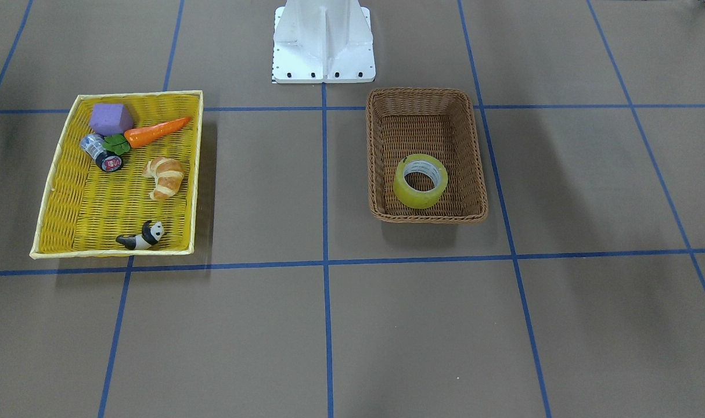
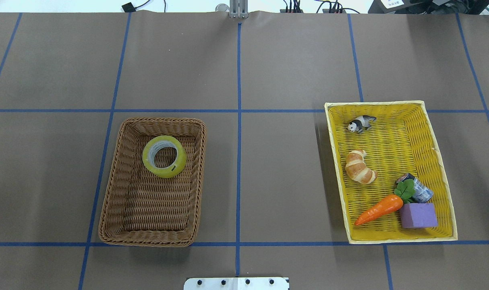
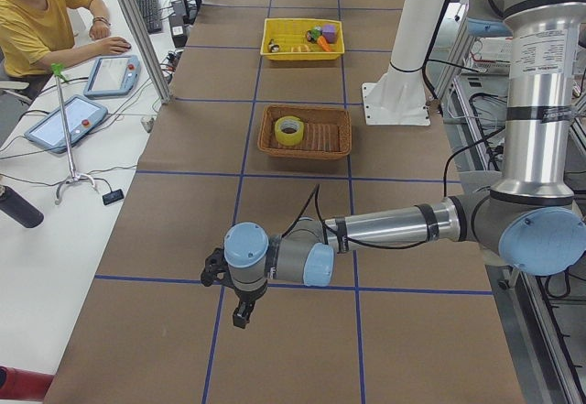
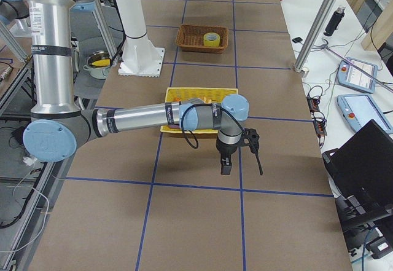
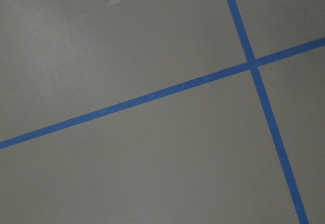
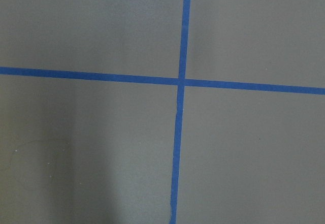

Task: Move tape to another basket

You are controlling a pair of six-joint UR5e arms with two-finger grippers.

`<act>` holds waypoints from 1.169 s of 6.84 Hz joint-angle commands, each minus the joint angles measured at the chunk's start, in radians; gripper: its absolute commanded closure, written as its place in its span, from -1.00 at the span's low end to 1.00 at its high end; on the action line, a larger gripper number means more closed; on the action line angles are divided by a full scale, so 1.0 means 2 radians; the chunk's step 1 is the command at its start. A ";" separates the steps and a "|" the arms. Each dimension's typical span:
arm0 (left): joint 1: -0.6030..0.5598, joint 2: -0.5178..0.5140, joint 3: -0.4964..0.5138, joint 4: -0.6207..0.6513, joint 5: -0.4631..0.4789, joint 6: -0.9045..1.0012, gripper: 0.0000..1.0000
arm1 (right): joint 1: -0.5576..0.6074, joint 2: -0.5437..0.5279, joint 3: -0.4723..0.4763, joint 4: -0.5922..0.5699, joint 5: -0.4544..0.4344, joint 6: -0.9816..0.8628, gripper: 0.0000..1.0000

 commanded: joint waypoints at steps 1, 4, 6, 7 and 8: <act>-0.004 0.007 -0.052 0.074 -0.019 0.003 -0.99 | 0.000 0.001 0.000 0.000 0.001 0.000 -1.00; -0.003 0.008 -0.059 0.094 -0.021 0.000 -0.99 | 0.000 0.002 0.001 0.001 0.002 0.001 -1.00; -0.002 0.006 -0.067 0.092 -0.020 0.002 -0.99 | 0.000 0.002 0.001 0.001 0.002 0.001 -1.00; -0.003 0.007 -0.065 0.083 -0.020 0.003 -0.99 | 0.000 0.002 0.000 0.001 0.002 0.001 -1.00; -0.003 0.007 -0.067 0.077 -0.020 0.002 -0.99 | 0.000 0.002 0.000 0.001 0.002 0.001 -1.00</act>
